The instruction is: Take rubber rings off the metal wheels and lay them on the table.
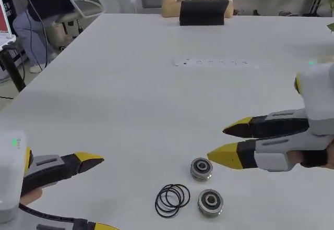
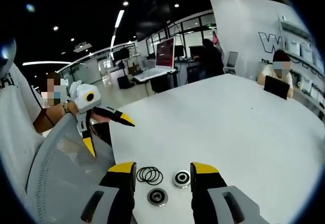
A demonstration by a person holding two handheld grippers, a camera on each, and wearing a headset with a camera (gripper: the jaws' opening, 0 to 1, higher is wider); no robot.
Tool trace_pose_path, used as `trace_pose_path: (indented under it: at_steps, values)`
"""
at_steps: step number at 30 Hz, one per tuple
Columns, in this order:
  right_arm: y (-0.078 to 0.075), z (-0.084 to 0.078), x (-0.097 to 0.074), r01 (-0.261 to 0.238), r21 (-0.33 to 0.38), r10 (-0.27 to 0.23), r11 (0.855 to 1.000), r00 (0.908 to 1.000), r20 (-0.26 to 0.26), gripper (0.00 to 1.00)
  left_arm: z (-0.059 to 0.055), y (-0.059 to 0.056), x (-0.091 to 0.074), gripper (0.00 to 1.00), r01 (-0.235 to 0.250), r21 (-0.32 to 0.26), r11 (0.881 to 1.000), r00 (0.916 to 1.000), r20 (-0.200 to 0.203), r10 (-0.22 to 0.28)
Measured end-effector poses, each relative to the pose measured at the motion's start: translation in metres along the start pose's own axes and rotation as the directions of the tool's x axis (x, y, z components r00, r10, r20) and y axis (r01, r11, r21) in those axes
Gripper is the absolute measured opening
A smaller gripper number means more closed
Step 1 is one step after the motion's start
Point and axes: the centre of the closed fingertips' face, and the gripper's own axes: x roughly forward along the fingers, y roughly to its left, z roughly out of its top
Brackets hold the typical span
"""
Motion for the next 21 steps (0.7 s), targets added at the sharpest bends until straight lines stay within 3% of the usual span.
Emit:
trace_pose_path:
  at_steps: [10,17,21]
  values:
    - [-0.002,-0.015,-0.031,0.010,-0.006,-0.009,1.000,0.9988,0.048,0.53,0.003,-0.003,0.001,0.84,-0.001,-0.001,1.000,0.9999,0.015,0.001]
    - [-0.005,-0.029,-0.047,0.037,0.010,-0.037,0.999,0.9954,0.088,0.53,0.003,-0.002,-0.004,0.84,-0.009,-0.001,1.000,0.9998,0.017,0.009]
    - [-0.010,-0.043,-0.054,0.076,0.033,-0.078,0.997,0.9927,0.092,0.57,0.002,0.000,-0.008,0.85,-0.021,-0.008,1.000,0.9995,0.022,0.021]
